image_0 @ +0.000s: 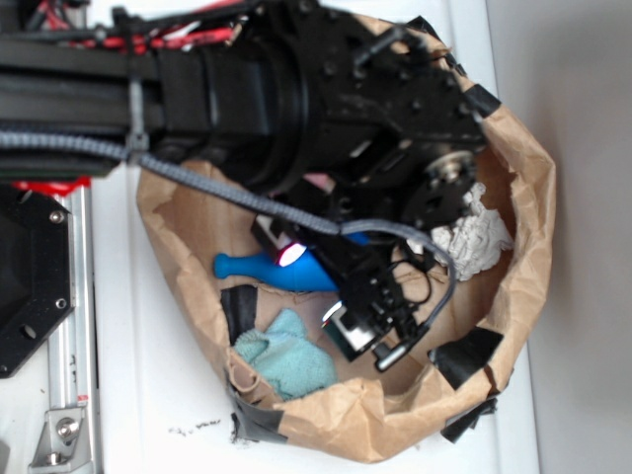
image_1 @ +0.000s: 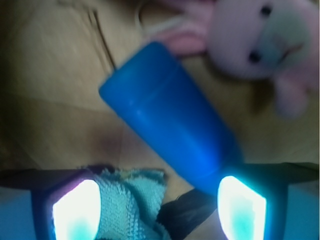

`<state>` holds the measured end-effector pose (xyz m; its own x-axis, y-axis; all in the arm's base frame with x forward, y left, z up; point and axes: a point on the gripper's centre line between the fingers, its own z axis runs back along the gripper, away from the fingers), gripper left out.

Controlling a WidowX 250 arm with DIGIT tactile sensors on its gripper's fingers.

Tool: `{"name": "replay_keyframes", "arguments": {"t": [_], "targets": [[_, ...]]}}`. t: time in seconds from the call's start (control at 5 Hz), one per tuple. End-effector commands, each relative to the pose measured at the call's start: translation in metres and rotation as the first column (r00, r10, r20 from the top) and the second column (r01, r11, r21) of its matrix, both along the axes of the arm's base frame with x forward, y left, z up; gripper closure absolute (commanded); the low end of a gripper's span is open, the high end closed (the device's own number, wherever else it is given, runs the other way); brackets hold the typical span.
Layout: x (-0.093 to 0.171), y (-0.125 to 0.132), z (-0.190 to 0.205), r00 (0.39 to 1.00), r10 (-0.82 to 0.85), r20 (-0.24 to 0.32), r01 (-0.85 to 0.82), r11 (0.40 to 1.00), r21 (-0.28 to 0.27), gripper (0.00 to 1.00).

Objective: Grab the blue cloth.

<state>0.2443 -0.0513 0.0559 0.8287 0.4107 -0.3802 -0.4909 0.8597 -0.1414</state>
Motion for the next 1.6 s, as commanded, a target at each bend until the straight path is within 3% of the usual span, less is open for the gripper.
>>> {"name": "replay_keyframes", "arguments": {"t": [0.0,0.2,0.4,0.6,0.8,1.0,1.2,1.4], "targets": [[-0.025,-0.022,-0.017,0.999,-0.034,-0.022,0.033,0.999,-0.041,0.00],[-0.037,-0.030,-0.028,0.999,-0.052,-0.004,0.051,0.995,-0.088,0.00],[-0.046,-0.035,-0.035,1.000,0.001,-0.014,-0.003,0.989,-0.149,0.33],[-0.050,-0.036,-0.035,1.000,0.020,-0.007,-0.021,0.983,-0.181,1.00],[-0.046,-0.033,-0.024,0.999,-0.031,0.040,0.037,0.987,-0.155,1.00],[-0.019,-0.003,0.025,0.977,-0.078,0.200,0.092,0.994,-0.059,1.00],[0.012,0.025,0.077,0.946,-0.049,0.321,0.065,0.997,-0.038,1.00],[0.018,0.029,0.113,0.879,-0.160,0.449,0.146,0.987,0.065,1.00]]}}
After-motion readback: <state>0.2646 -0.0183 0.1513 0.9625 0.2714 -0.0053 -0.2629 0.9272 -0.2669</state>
